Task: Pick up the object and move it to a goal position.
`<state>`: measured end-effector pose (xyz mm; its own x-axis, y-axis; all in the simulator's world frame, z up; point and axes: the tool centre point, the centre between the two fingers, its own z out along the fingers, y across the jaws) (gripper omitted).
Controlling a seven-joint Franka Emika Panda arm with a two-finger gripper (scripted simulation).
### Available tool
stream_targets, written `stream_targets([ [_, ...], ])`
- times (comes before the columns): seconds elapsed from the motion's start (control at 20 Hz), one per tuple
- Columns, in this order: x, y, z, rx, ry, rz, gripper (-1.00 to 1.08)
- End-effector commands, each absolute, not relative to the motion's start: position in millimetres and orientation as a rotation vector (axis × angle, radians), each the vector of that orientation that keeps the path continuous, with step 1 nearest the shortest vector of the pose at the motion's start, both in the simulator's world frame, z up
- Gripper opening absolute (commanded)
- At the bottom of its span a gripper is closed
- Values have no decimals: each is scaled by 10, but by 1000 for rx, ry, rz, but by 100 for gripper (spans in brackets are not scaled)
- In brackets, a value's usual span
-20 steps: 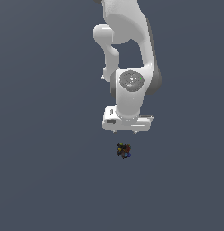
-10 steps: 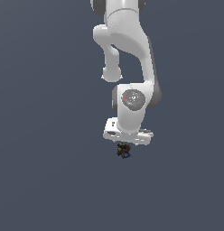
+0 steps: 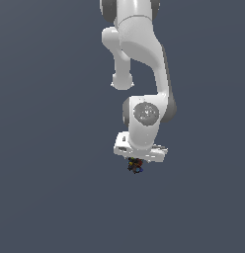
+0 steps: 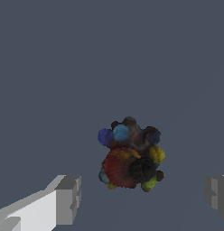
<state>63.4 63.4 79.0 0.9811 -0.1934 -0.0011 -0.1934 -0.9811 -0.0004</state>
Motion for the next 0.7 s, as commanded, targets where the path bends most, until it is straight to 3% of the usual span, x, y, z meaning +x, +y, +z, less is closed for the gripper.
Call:
stream_targets([
  [0.0,632,633,744,-3126,306,2,100],
  [0.65,641,633,295,-3126,310,0,100],
])
